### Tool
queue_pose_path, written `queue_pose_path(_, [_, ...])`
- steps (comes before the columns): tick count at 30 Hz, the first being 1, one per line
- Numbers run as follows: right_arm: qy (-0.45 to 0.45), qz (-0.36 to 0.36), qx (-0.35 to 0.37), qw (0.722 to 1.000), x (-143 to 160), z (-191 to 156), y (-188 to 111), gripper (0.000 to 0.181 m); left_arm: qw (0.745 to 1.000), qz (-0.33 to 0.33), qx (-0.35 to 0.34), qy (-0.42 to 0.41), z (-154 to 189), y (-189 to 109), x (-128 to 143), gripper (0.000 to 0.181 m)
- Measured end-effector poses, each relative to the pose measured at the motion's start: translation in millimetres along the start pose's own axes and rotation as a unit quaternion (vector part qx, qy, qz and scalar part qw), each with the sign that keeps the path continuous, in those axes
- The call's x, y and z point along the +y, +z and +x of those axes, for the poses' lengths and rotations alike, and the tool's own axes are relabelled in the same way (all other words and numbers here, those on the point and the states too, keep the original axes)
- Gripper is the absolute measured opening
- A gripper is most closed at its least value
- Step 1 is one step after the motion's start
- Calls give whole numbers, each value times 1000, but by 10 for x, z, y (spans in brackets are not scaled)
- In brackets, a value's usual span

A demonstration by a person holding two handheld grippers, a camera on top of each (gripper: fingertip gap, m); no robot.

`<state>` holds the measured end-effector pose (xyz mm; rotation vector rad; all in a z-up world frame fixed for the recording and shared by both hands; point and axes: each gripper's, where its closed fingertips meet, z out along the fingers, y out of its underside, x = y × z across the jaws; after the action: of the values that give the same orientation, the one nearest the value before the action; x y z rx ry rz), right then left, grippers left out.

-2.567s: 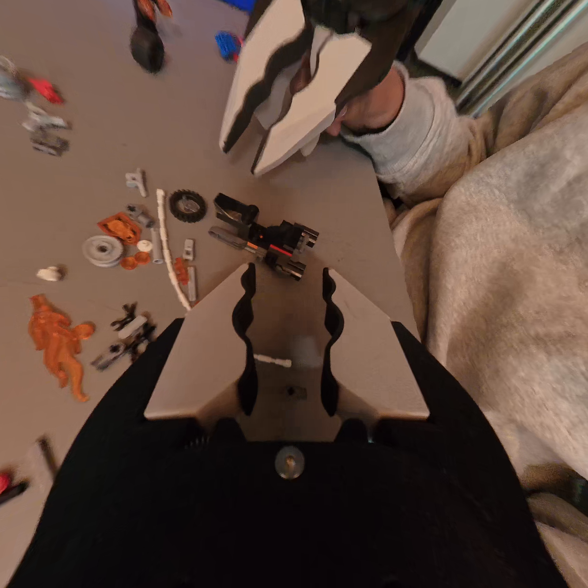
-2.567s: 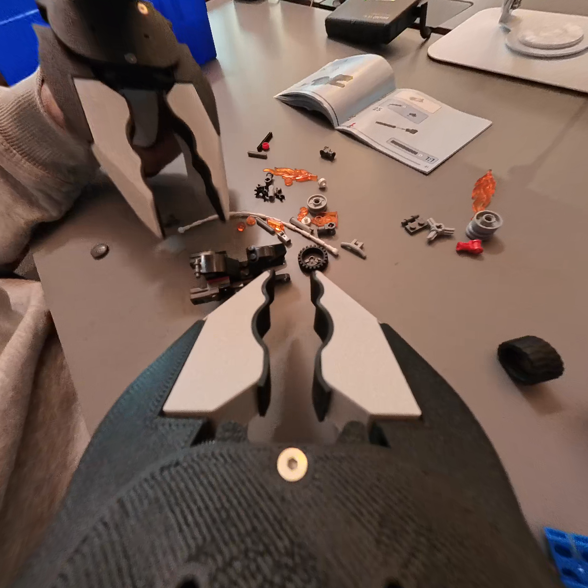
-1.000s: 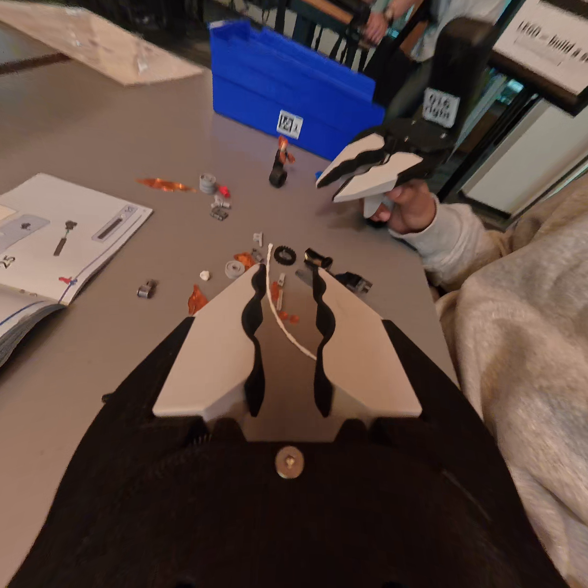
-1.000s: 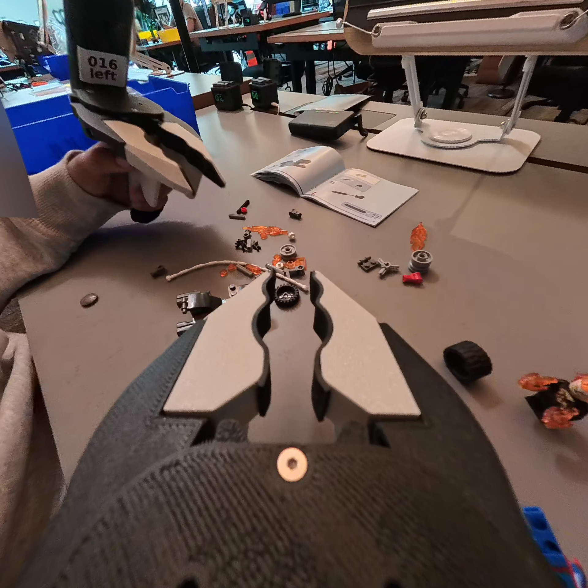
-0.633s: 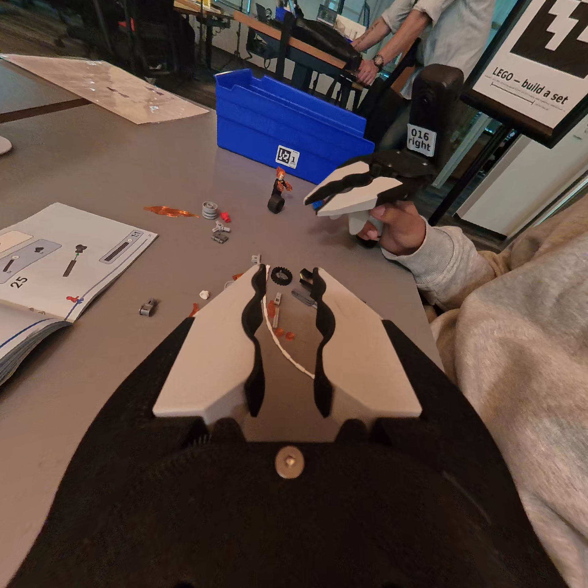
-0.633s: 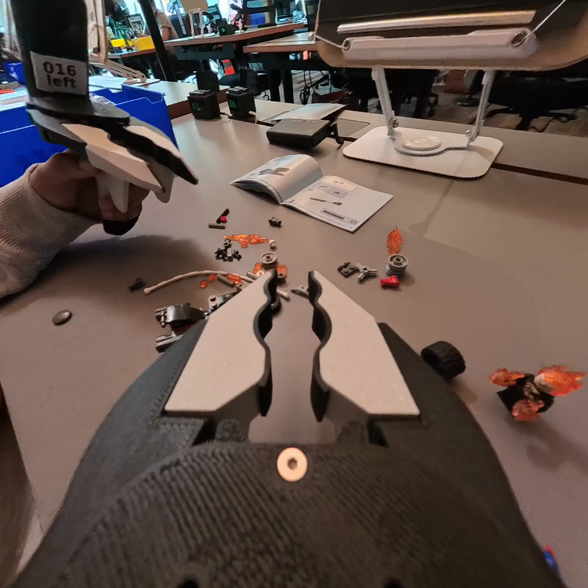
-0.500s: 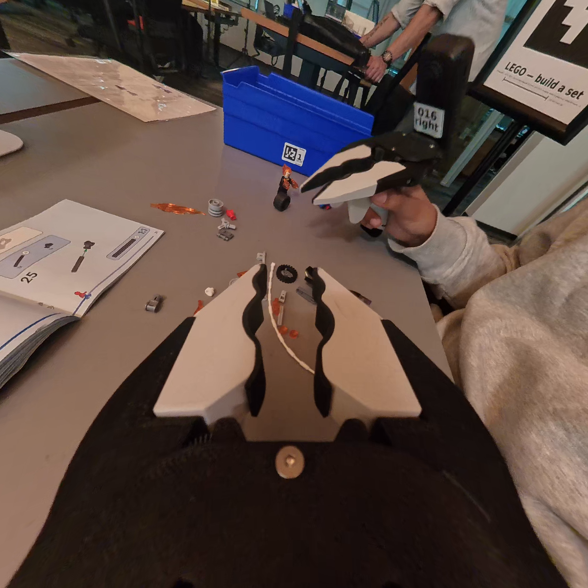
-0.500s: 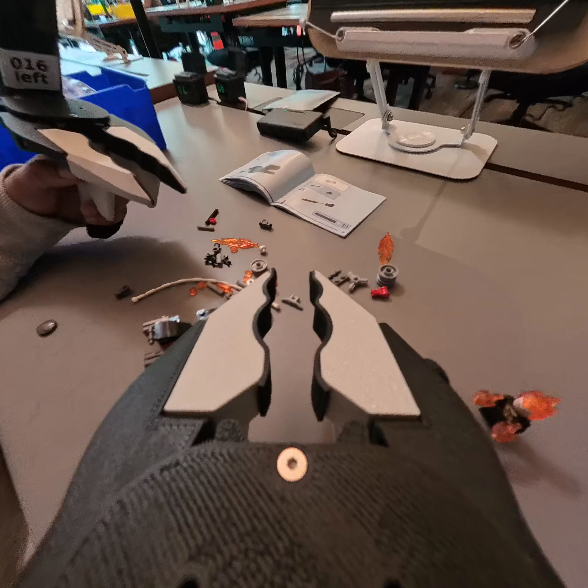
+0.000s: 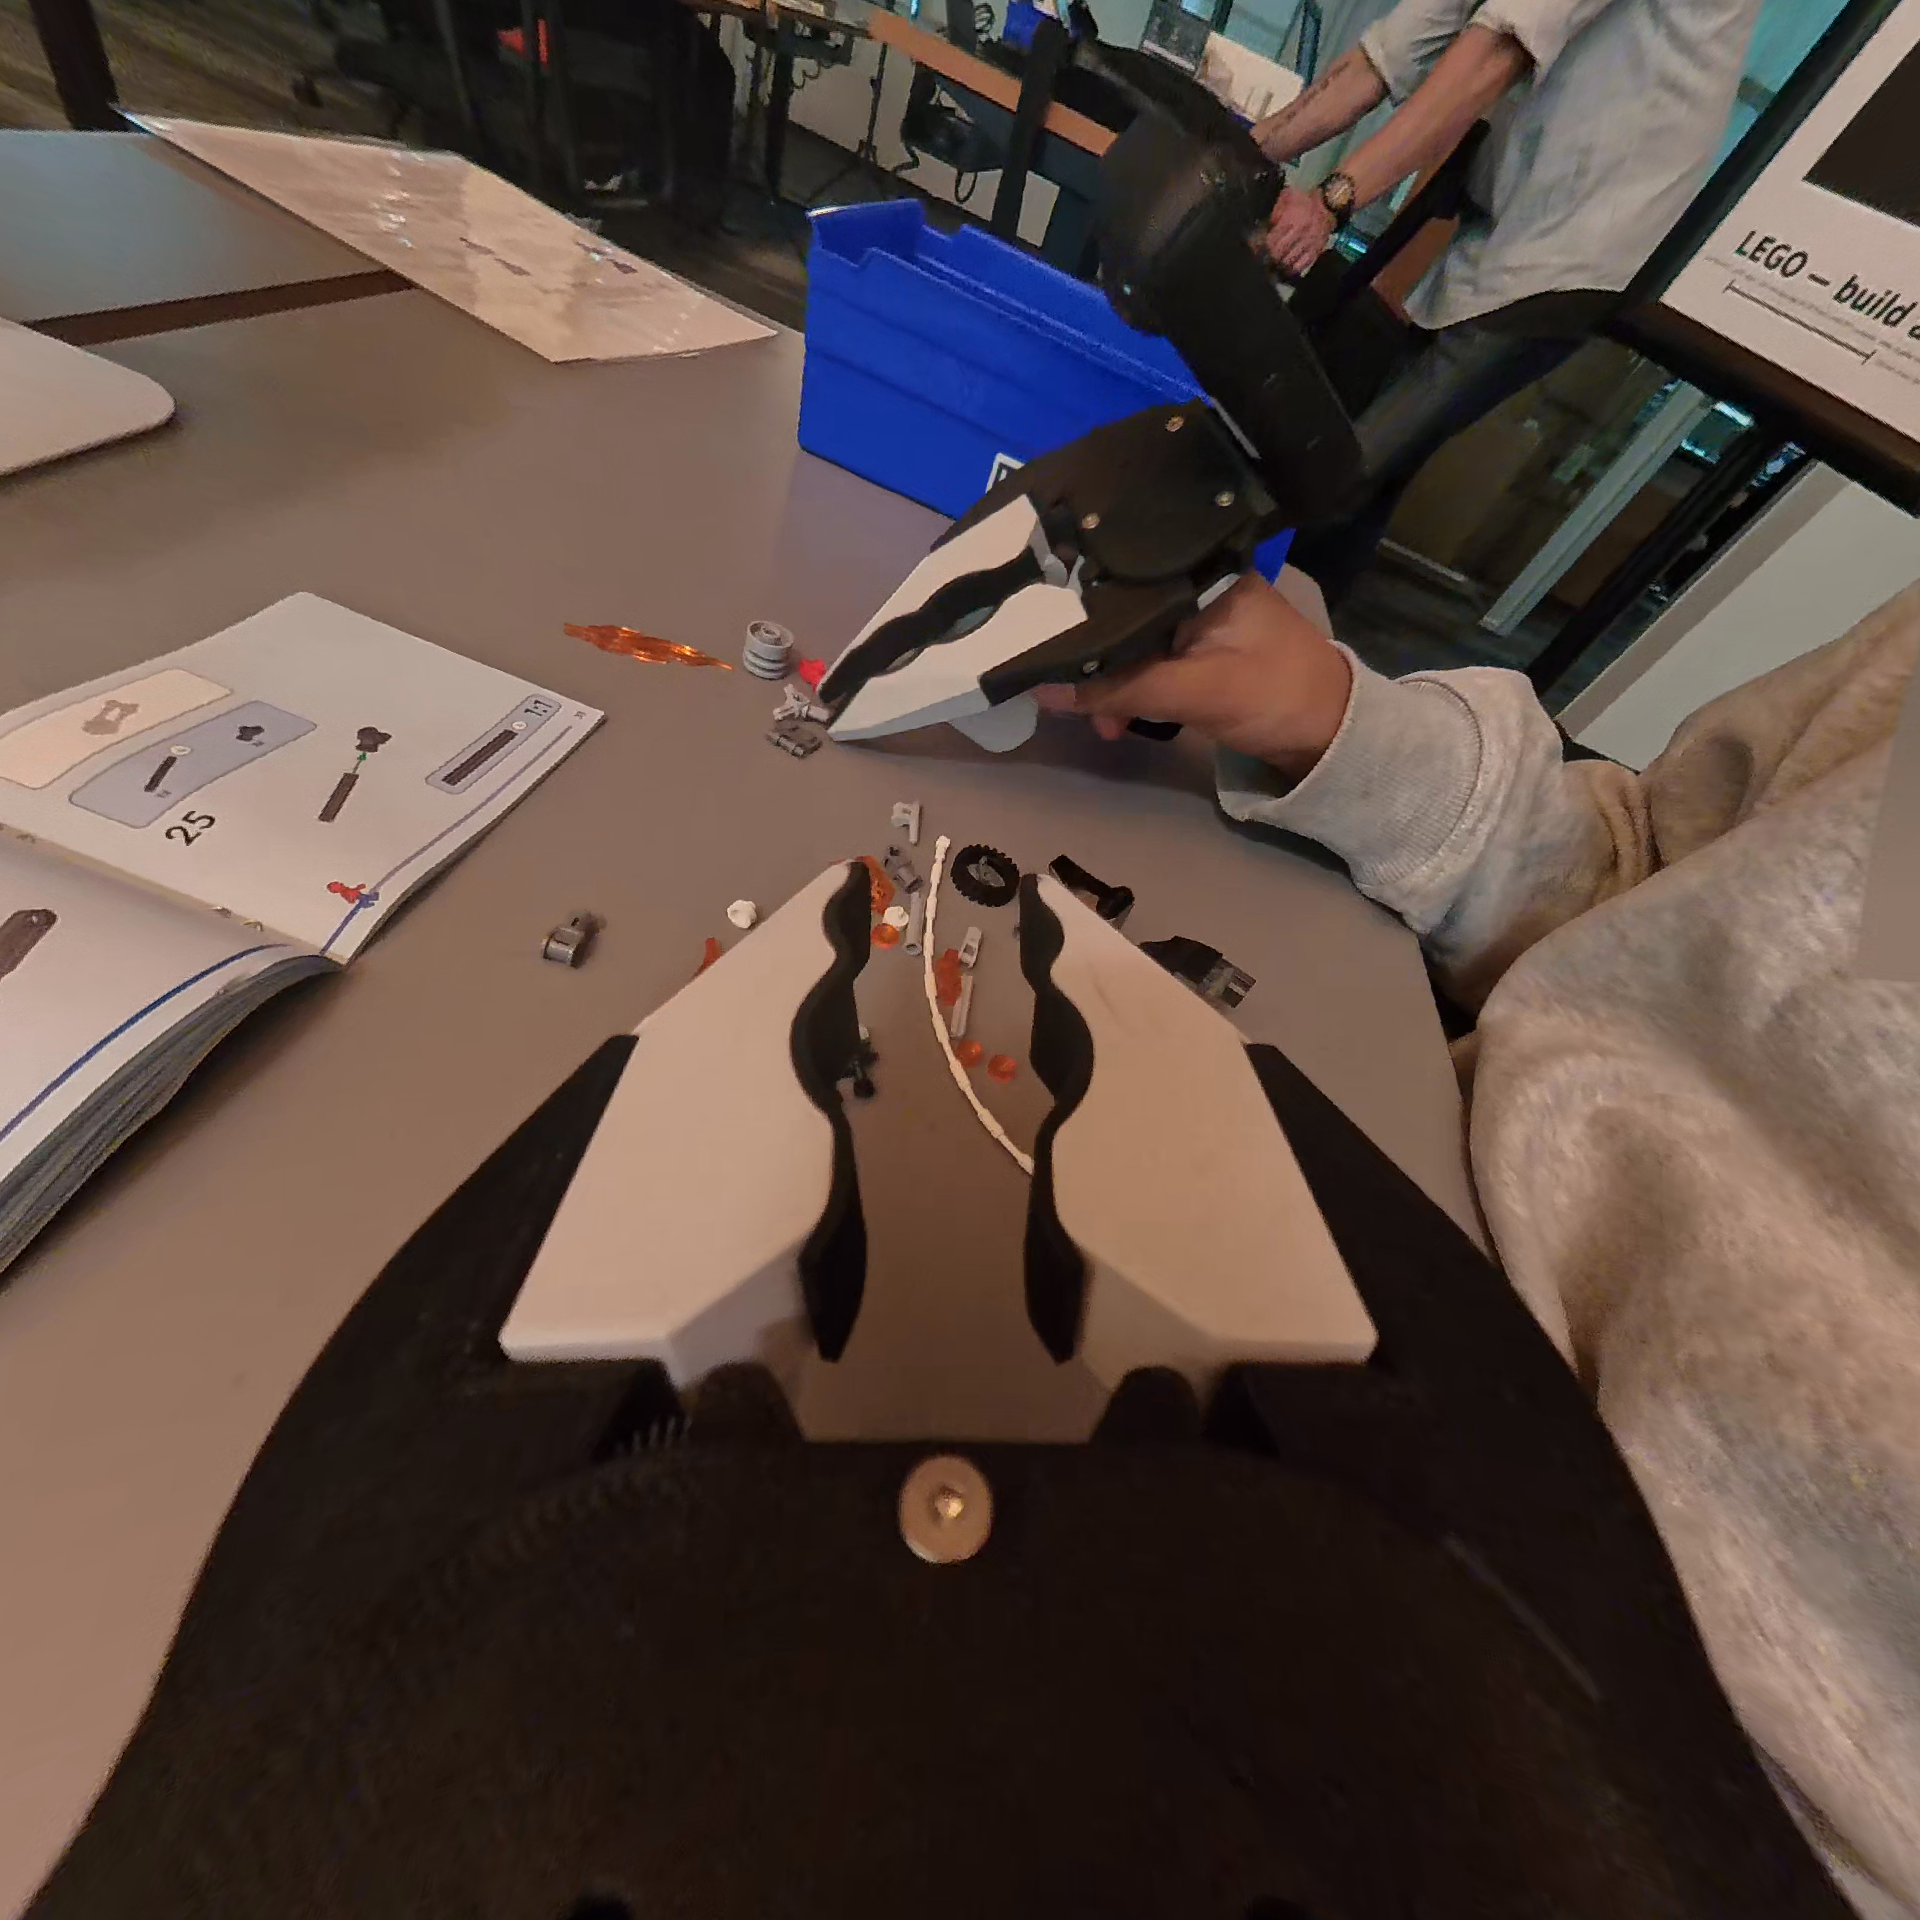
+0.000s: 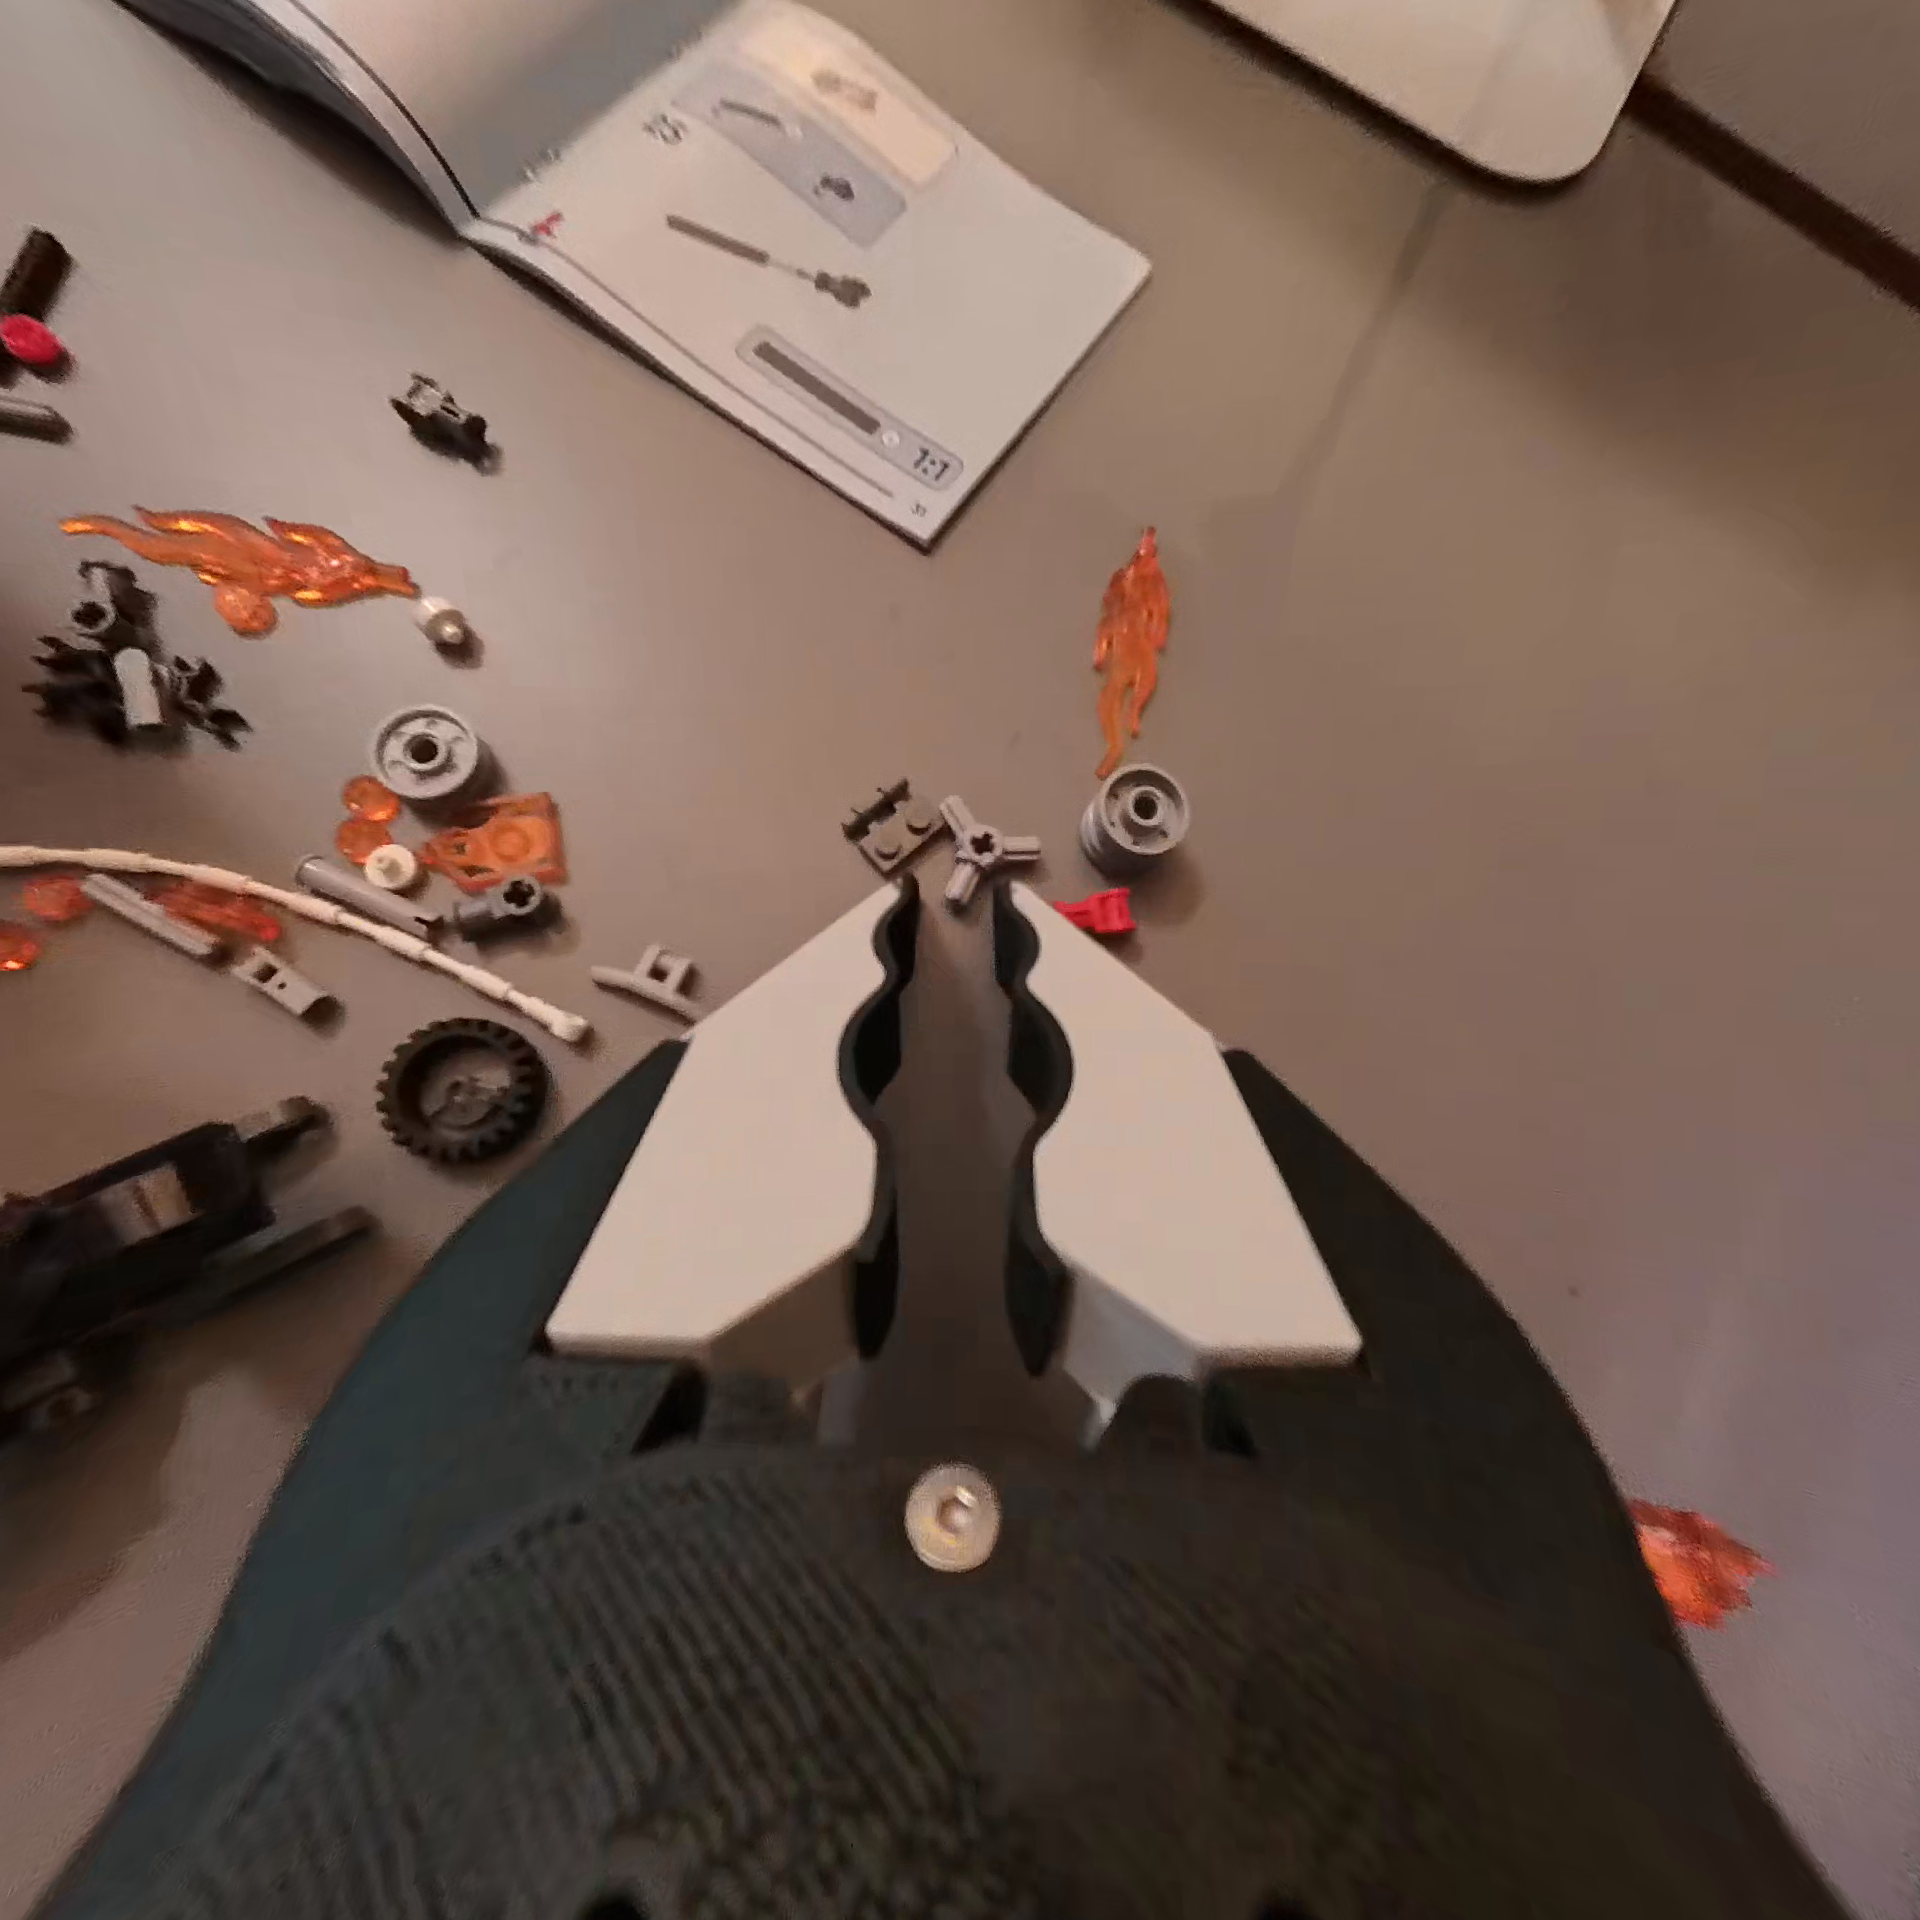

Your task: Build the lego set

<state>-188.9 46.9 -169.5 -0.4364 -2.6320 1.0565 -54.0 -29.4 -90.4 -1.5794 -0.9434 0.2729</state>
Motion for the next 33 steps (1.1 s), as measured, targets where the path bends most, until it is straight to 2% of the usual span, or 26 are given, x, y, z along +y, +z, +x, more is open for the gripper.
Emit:
queue_pose_path(7, [22, 7, -17, 1000, -8, 2, 38, 3, 999, -39, -2, 10, 14, 89, 123, 28])
queue_pose_path(11, [1, 23, -4, 1000, -35, 31, -18, 3, 998, -52, -1, 18, 44, 133, 166, 28])
queue_pose_path(15, [-43, 151, -54, 986, -424, -267, -335, 2, 999, -32, -1, 6, 71, 157, 79, 28])
queue_pose_path(16, [-51, 194, -78, 977, -550, -398, -462, 2, 1000, -17, 0, -4, 87, 165, 25, 24])
queue_pose_path(18, [-53, 272, -131, 952, -762, -667, -726, 2, 999, 22, -10, -21, 95, 189, -101, 0])
queue_pose_path(21, [-23, 337, -222, 915, -894, -1002, -975, 2, 997, 69, -3, -22, 200, 220, -249, 0])
queue_pose_path(27, [-9, 331, -258, 908, -860, -1092, -982, 2, 996, 73, 25, 36, 391, 220, -278, 19])
queue_pose_path(33, [18, 311, -308, 899, -820, -1163, -964, 2, 996, 59, 23, 55, 423, 263, -234, 20])
